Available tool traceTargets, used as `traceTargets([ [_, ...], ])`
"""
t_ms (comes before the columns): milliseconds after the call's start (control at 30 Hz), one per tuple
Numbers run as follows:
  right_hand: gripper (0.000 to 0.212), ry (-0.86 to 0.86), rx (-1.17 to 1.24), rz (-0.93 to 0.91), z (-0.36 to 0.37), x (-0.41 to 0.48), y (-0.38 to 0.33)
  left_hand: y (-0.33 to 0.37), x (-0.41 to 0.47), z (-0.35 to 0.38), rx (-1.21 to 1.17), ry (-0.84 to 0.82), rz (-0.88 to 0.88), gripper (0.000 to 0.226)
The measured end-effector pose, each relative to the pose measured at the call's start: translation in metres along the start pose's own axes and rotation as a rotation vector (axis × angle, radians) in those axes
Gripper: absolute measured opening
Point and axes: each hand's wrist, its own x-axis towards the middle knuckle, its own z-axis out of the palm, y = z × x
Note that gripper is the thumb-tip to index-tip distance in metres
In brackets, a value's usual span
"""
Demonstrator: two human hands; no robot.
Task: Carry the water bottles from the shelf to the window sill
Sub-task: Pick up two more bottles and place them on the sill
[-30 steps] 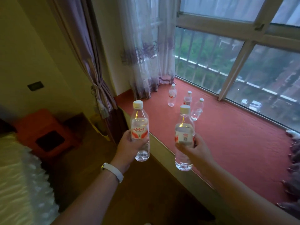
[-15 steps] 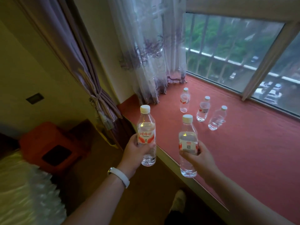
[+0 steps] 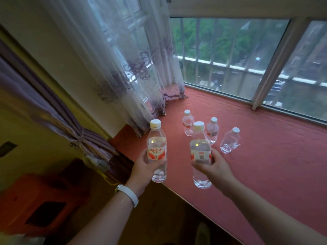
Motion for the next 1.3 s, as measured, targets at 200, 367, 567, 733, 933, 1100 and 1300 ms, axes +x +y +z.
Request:
traceTargets([
  [200, 0.041, 0.143, 0.009, 0.059, -0.006, 0.032, 0.009, 0.0, 0.062, 0.007, 0.053, -0.103, -0.006, 0.045],
  [367, 0.044, 0.261, 0.005, 0.102, 0.001, 0.063, 0.024, -0.011, 0.128, 0.013, 0.094, -0.218, -0.018, 0.048],
  [567, 0.049, 0.448, -0.006, 0.157, 0.024, 0.102, 0.049, -0.048, 0.199, 0.01, 0.127, -0.332, -0.075, 0.065],
  [733, 0.053, 0.568, -0.014, 0.202, 0.035, 0.14, 0.081, -0.082, 0.255, 0.02, 0.17, -0.419, -0.052, 0.064],
  [933, 0.051, 0.656, -0.041, 0.234, 0.04, 0.179, 0.12, -0.124, 0.302, 0.035, 0.206, -0.452, -0.012, 0.058],
  [1100, 0.049, 0.676, -0.07, 0.237, 0.039, 0.207, 0.153, -0.157, 0.329, 0.054, 0.209, -0.432, 0.046, 0.058],
  [1300, 0.05, 0.719, -0.099, 0.216, 0.036, 0.229, 0.183, -0.181, 0.349, 0.07, 0.203, -0.353, 0.12, 0.062],
])
